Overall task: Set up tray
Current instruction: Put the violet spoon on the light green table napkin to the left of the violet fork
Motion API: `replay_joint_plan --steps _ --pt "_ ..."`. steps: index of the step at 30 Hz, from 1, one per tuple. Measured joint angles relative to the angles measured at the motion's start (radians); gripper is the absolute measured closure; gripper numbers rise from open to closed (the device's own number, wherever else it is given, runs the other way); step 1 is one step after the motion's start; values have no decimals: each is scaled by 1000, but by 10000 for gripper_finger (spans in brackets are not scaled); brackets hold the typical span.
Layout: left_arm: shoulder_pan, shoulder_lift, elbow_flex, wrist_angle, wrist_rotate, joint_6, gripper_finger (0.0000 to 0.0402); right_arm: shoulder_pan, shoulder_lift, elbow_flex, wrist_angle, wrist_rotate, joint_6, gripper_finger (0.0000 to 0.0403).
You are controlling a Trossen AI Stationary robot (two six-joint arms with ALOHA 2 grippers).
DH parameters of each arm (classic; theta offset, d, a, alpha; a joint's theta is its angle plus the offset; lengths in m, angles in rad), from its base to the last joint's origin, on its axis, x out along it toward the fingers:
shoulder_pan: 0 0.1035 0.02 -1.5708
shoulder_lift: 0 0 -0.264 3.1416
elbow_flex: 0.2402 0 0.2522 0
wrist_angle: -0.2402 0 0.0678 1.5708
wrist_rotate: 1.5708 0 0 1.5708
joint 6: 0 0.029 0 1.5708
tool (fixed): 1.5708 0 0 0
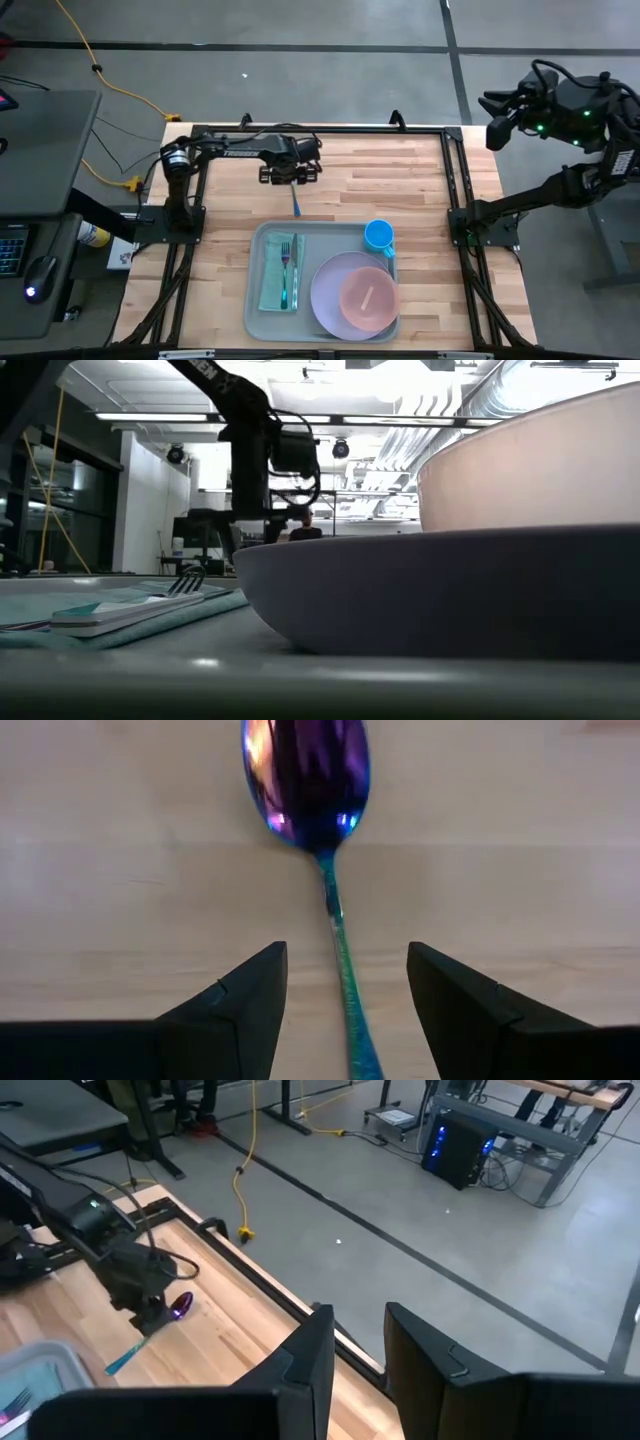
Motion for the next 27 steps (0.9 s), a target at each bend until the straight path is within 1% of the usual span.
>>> replay_joint_plan --steps 5,13,16,22,27 --pt "0 33 0 5 14 -9 163 0 0 0 0 -11 5 334" --pt "2 37 0 20 8 -48 163 0 0 0 0 -17 5 334" --pt "2 56 0 22 2 -49 163 0 0 0 0 -21 1 334" --pt "2 95 0 41 35 -44 163 0 0 0 0 -26 -3 334" --pt "2 101 1 51 34 -40 163 0 -3 0 0 -34 -3 334"
